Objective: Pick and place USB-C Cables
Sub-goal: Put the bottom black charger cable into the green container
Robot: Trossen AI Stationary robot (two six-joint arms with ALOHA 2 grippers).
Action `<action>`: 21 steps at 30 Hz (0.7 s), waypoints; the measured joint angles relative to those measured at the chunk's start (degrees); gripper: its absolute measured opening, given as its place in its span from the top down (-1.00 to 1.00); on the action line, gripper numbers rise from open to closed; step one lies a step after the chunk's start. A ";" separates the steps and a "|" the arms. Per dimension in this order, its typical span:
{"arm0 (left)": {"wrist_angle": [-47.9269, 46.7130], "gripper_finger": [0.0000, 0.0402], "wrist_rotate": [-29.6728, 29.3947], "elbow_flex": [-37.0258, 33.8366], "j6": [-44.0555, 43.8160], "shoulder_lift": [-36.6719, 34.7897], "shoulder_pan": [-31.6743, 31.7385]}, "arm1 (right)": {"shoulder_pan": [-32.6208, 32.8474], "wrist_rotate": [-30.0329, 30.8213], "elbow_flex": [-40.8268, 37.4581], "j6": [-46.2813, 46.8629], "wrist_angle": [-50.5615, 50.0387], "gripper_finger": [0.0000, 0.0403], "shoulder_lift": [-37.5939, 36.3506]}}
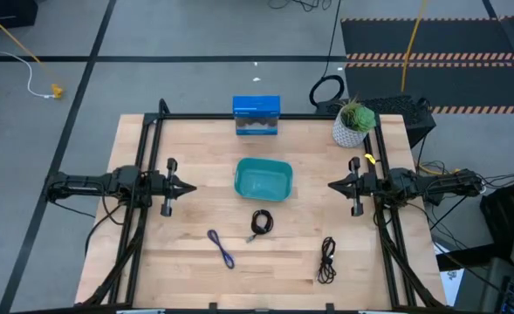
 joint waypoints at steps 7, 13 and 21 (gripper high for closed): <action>-0.01 0.96 -0.01 -0.01 0.00 0.01 0.00 | 0.01 0.09 0.22 -0.54 3.51 0.98 0.01; 0.00 0.96 -0.02 0.00 0.00 0.01 0.01 | 0.01 0.07 6.98 -1.56 0.54 0.98 0.95; 0.52 0.96 -0.09 -0.03 0.00 0.00 0.01 | 0.00 0.05 25.29 2.51 -13.38 0.98 9.27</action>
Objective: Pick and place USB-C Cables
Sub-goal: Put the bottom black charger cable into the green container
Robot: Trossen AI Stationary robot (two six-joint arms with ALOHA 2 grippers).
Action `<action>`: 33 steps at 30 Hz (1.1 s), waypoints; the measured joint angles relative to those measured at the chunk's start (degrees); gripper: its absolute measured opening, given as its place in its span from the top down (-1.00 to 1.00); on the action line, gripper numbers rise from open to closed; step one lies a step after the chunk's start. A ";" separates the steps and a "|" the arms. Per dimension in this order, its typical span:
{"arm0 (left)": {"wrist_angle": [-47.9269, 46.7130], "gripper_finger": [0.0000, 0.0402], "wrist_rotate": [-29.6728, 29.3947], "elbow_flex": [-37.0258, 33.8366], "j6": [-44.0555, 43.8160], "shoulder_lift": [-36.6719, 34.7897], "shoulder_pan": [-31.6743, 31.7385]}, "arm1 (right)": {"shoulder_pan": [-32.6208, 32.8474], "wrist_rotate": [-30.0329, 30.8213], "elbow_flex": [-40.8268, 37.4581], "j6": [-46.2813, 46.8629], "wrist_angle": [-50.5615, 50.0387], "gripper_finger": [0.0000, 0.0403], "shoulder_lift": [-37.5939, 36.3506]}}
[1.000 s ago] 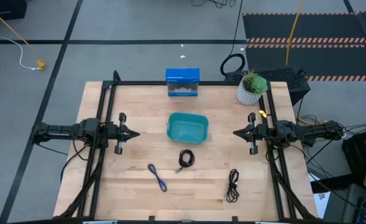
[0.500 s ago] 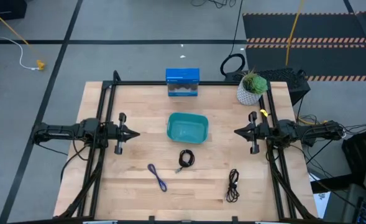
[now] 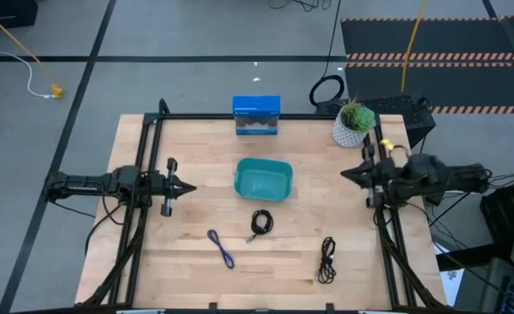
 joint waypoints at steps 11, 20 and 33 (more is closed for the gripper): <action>0.18 0.96 -0.05 -0.02 0.00 0.02 -0.01 | 0.01 -0.01 25.50 2.00 -15.78 0.98 16.26; 0.21 0.96 -0.02 -0.02 -0.91 0.01 0.00 | 0.01 -0.01 44.42 3.74 -27.32 0.98 28.62; 0.24 0.96 0.03 -0.02 0.12 0.02 0.00 | -0.01 -0.02 57.60 7.29 -32.64 0.98 38.80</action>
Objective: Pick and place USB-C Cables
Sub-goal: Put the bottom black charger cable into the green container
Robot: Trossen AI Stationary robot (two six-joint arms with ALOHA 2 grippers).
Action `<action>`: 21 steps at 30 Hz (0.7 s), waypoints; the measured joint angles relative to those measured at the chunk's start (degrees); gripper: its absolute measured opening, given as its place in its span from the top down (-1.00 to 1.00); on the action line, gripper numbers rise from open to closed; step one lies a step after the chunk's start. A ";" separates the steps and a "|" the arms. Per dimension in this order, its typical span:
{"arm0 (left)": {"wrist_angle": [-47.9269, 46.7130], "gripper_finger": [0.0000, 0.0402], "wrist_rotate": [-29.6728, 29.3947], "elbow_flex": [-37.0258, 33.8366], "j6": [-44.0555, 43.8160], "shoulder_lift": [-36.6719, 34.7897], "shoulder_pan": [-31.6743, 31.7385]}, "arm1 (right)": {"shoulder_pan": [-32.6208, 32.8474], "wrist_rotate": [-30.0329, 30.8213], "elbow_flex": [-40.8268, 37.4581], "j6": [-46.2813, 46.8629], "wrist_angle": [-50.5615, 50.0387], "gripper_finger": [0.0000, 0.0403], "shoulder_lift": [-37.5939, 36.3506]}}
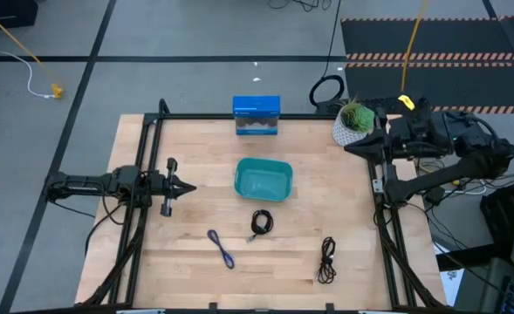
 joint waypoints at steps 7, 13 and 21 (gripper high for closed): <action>0.00 0.96 0.01 0.00 -0.17 0.00 -0.01 | 0.01 -0.01 0.27 -1.20 -0.03 0.98 0.76; 2.02 0.96 -4.79 0.77 -1.80 0.00 -0.02 | 0.02 -0.01 0.27 -2.34 0.02 0.98 0.66; -8.25 0.96 -5.42 16.15 -5.18 4.08 0.00 | 0.01 0.00 0.27 -2.44 0.04 0.98 0.64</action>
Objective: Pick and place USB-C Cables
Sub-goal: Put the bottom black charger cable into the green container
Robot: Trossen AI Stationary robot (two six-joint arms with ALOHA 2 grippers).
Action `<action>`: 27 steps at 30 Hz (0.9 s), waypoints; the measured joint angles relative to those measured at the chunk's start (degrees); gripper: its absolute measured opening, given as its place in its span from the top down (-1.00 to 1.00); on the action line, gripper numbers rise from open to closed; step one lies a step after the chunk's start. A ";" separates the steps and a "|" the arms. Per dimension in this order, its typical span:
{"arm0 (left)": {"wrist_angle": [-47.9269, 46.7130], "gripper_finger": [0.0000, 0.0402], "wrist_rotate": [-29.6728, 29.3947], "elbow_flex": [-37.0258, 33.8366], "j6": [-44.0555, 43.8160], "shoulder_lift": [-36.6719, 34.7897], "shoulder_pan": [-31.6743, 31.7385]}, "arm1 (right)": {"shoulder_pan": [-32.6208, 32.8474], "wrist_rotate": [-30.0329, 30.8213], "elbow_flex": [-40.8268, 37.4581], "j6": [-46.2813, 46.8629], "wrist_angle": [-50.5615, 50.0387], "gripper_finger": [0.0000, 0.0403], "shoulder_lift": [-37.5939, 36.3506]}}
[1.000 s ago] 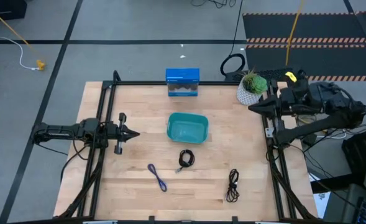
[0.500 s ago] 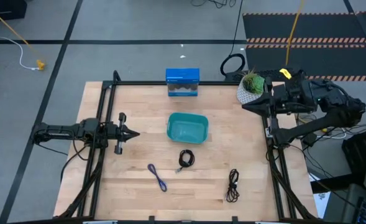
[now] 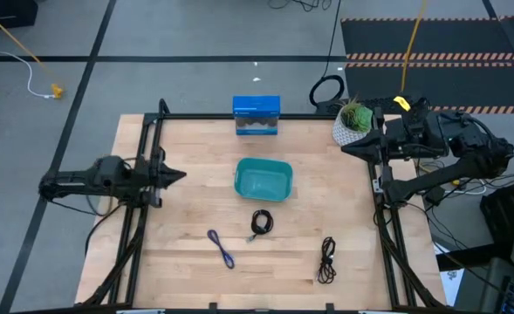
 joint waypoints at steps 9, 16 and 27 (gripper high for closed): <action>-16.37 0.96 0.02 29.16 0.28 15.87 0.00 | 0.00 0.01 0.00 -0.43 0.02 0.98 0.00; -26.33 0.96 0.44 53.28 1.95 31.33 0.00 | -0.01 0.01 0.00 -2.82 0.02 0.98 0.00; -41.10 0.96 0.74 82.59 3.19 49.13 -0.02 | 0.00 0.01 0.00 -2.68 0.03 0.98 0.00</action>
